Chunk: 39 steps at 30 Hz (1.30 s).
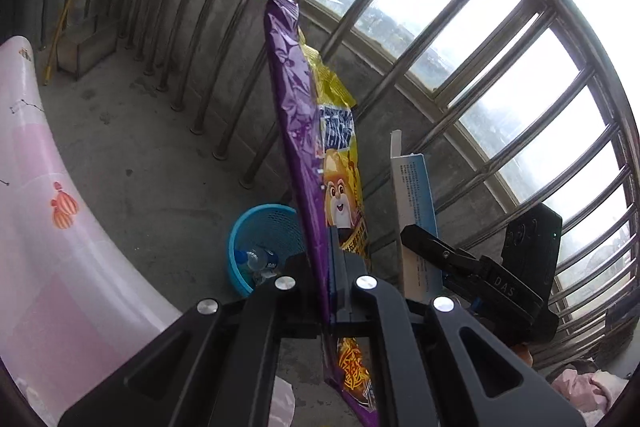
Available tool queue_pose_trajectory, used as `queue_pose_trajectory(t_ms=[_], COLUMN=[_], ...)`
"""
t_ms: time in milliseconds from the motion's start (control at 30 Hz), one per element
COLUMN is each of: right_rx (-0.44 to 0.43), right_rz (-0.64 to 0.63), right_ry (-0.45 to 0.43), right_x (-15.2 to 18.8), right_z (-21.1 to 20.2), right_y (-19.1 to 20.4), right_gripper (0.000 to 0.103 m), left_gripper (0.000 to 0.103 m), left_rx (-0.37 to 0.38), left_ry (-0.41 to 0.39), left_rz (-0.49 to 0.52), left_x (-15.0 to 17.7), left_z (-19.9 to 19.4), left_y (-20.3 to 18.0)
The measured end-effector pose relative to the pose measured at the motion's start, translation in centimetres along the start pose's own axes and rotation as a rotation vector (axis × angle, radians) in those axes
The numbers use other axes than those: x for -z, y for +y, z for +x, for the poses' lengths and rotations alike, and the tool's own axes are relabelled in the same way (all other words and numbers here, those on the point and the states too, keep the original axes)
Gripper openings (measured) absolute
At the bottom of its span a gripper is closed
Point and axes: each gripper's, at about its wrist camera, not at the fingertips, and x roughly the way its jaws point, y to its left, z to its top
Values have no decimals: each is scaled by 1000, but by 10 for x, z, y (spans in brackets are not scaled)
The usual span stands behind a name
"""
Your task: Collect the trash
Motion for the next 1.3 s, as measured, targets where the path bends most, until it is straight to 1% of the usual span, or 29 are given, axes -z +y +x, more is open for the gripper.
queue_pose_trajectory(t_ms=[100, 167, 233, 300, 333, 367, 400, 433, 467, 533, 567, 600, 633, 700, 800, 867, 933, 1000, 1067, 1133, 1167, 1200, 1233, 1300], right_rx=[43, 68, 89, 129, 143, 166, 195, 200, 203, 304, 348, 369, 374, 354, 361, 368, 356, 316, 294, 321, 357, 391, 414, 430], right_rz=[83, 136, 170, 209, 217, 239, 261, 269, 276, 291, 302, 312, 323, 344, 346, 339, 333, 328, 315, 303, 304, 308, 311, 306], right_ry=[17, 34, 48, 64, 75, 85, 95, 118, 156, 255, 295, 305, 292, 235, 165, 115, 58, 2, -71, -140, -161, -163, -145, -61], right_x=[-1, -5, -6, -5, -6, -5, -3, -1, 3, 14, 22, 27, 30, 33, 32, 28, 21, 17, 10, 8, 8, 7, 7, 9], right_z=[20, 36, 50, 67, 79, 92, 107, 124, 143, 177, 186, 189, 186, 171, 149, 134, 121, 102, 83, 68, 63, 61, 65, 76], right_y=[-34, -59, -81, -108, -120, -135, -151, -164, -179, -204, -215, -223, -226, -229, -227, -224, -218, -213, -211, -210, -213, -217, -218, -225], right_gripper=[67, 67, 67, 67, 67, 69, 70, 72, 72, 73, 73, 72, 72, 72, 73, 73, 72, 73, 72, 72, 72, 72, 72, 72], left_gripper=[1, 1, 2, 5, 20, 47, 59, 70, 70, 70, 70, 70, 71, 72, 75, 79, 83, 86, 90, 91, 93, 93, 96, 97], left_rx=[2, 9, 0, -3, -9, -44, -90, -126, -161, -232, -235, -226, -213, -220, -252, -245, -232, -216, -223, -237, -241, -243, -246, -263], left_ry=[117, 180, 218, 253, 292, 330, 351, 356, 361, 388, 391, 382, 364, 325, 239, 180, 130, 80, 35, -10, -27, -46, -62, -100], left_rz=[7, -13, -28, -26, -35, -50, -68, -84, -95, -124, -146, -163, -169, -129, -29, 13, 43, 67, 87, 104, 109, 110, 111, 112], left_x=[-10, -13, -15, -21, -21, -19, -18, -15, -14, -12, -12, -13, -16, -21, -26, -29, -28, -25, -22, -17, -14, -10, -6, 4], left_z=[73, 114, 152, 189, 210, 228, 243, 255, 261, 269, 267, 263, 256, 241, 210, 186, 157, 130, 106, 83, 72, 59, 48, 22], left_y=[-2, 1, 5, 11, 16, 22, 27, 34, 41, 50, 53, 53, 52, 44, 24, 12, 3, -6, -17, -25, -28, -29, -31, -32])
